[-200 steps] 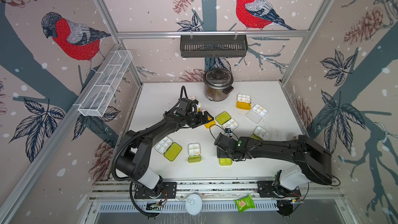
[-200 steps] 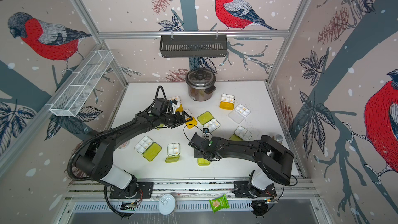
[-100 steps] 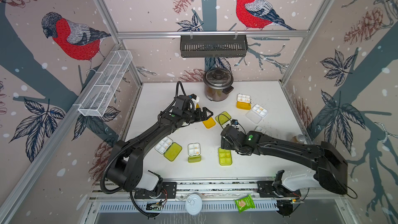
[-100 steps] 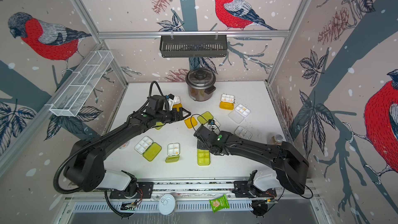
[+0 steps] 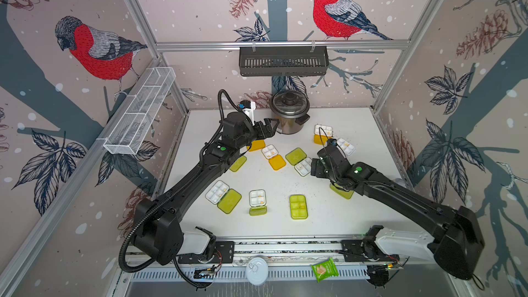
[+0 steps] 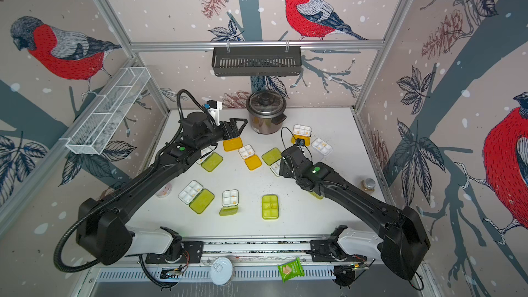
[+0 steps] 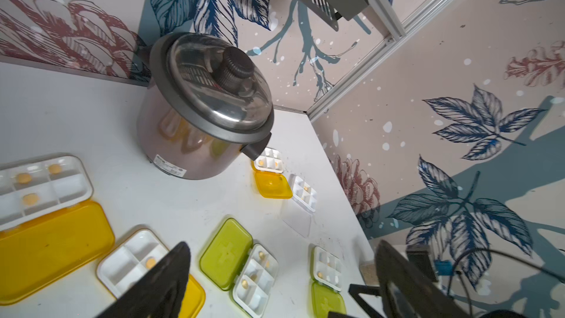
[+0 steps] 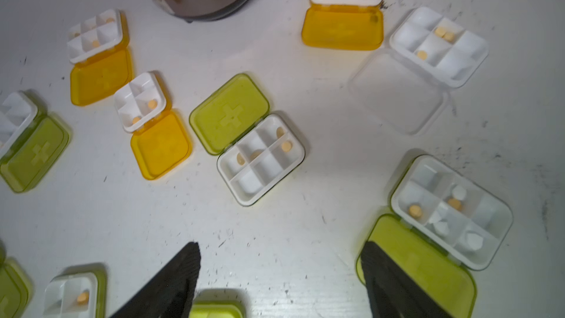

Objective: Close pillboxes
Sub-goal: Move the pillbox to the center of the board, then adjust the pillbox at the center of the board.

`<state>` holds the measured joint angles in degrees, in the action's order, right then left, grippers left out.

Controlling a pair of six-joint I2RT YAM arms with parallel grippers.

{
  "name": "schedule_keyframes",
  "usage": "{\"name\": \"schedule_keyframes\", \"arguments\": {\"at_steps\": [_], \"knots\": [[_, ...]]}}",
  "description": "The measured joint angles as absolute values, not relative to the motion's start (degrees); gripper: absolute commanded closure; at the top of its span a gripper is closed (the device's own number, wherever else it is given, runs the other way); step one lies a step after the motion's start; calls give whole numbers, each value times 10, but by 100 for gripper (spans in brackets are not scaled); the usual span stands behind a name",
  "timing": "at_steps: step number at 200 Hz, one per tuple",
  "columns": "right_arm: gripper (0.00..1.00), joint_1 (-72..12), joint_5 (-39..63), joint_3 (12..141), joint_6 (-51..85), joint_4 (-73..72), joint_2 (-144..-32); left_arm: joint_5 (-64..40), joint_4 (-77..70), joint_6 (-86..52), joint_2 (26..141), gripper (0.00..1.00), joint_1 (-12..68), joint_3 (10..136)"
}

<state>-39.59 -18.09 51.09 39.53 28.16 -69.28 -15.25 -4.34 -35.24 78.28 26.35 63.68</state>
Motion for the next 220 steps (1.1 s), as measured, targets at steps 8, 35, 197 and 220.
{"name": "schedule_keyframes", "arguments": {"at_steps": [8,35,197,220], "knots": [[14,-376,-174,511,384,275,-694,-148,-49,-347,783,6,262,629],[12,-310,-121,516,340,242,-716,-138,-68,-348,782,5,242,584],[10,-241,31,689,193,153,-1047,-223,-83,-427,842,7,172,578],[11,-242,43,695,194,145,-1071,-224,-83,-430,844,7,171,578]]}}
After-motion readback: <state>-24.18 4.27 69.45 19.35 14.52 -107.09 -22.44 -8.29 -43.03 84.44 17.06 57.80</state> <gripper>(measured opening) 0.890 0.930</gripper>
